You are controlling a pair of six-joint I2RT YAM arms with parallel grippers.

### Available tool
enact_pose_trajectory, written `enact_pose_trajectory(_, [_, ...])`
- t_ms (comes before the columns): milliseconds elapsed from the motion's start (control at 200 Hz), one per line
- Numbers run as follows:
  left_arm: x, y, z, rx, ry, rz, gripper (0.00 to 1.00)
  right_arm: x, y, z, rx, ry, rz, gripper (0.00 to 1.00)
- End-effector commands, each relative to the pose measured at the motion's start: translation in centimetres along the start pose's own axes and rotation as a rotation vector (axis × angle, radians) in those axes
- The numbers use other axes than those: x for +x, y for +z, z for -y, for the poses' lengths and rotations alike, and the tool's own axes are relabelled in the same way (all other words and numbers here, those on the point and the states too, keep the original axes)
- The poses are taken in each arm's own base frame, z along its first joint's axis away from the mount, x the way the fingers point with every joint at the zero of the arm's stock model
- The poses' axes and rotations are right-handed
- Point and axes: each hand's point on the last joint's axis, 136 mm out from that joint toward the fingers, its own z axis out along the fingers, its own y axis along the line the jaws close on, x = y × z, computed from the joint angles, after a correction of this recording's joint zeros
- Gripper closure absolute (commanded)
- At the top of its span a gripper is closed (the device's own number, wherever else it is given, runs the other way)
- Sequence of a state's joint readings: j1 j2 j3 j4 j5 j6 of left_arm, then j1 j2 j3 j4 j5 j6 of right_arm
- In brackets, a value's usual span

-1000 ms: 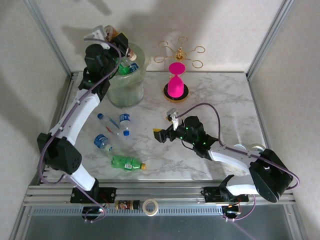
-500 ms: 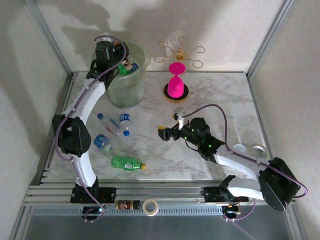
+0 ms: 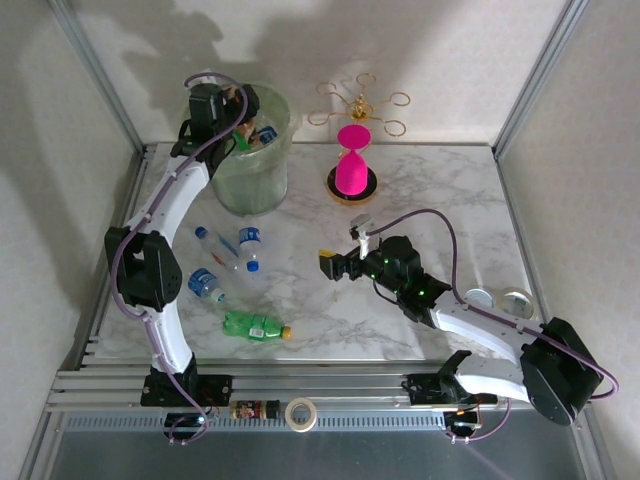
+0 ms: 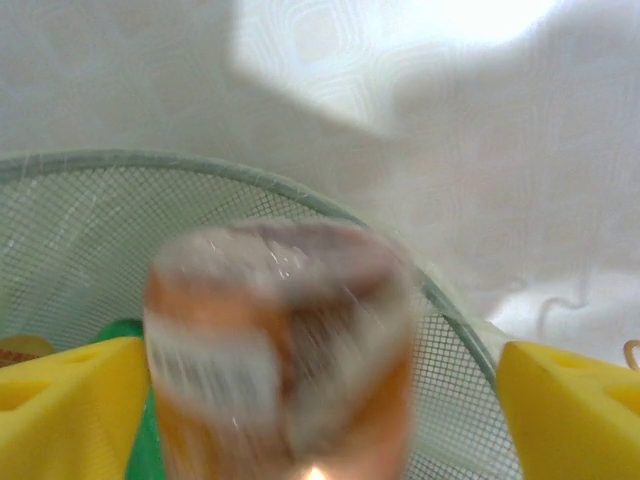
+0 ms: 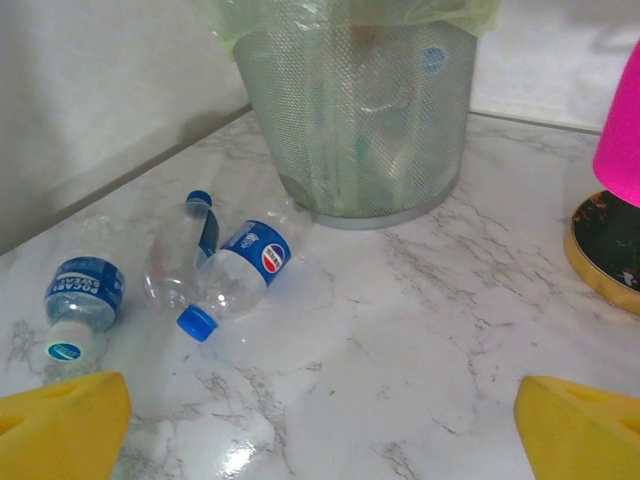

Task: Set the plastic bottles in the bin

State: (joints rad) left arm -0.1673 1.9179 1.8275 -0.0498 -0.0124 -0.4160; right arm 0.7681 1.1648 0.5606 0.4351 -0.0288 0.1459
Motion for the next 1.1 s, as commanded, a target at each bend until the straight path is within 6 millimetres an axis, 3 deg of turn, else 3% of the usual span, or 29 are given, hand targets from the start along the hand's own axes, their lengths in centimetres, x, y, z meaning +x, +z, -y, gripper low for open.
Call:
enact_pose_trajectory(0, [-2.6,-1.9,0.9,0.019,-0.009,0.051,0.05,0.8,0.0,1.3,0.059,0.008,-0.026,0.01])
enact_pose_trajectory(65, [-3.2,-2.5,1.2,0.029,-0.014,0.063,0.01,1.1,0.2,1.3,0.062,0.007,-0.038,0.01])
enact_pose_trajectory(346, [-5.8,-6.0,2.6,0.077,-0.037,0.104,0.01,0.6,0.2,1.4,0.069,0.041,-0.008,0.01])
enact_pose_trajectory(616, [-7.4,-12.5,2.1,0.075,-0.056,0.143,0.0,0.2,0.1,1.5,0.066,0.055,0.033,0.01])
enact_pose_trajectory(781, [-5.7,-17.4,-0.4,0.025,-0.06,0.141,0.0,0.5,0.3,1.7,0.074,0.059,0.041,0.01])
enact_pose_trajectory(921, [-3.6,-21.2,-3.8,-0.079,-0.036,0.121,0.0,1.1,0.6,1.9,0.079,0.077,0.04,0.01])
enact_pose_trajectory(1092, [2.3,-24.3,-8.8,-0.203,-0.091,0.033,0.0,1.7,1.3,1.9,0.071,0.102,0.037,0.01])
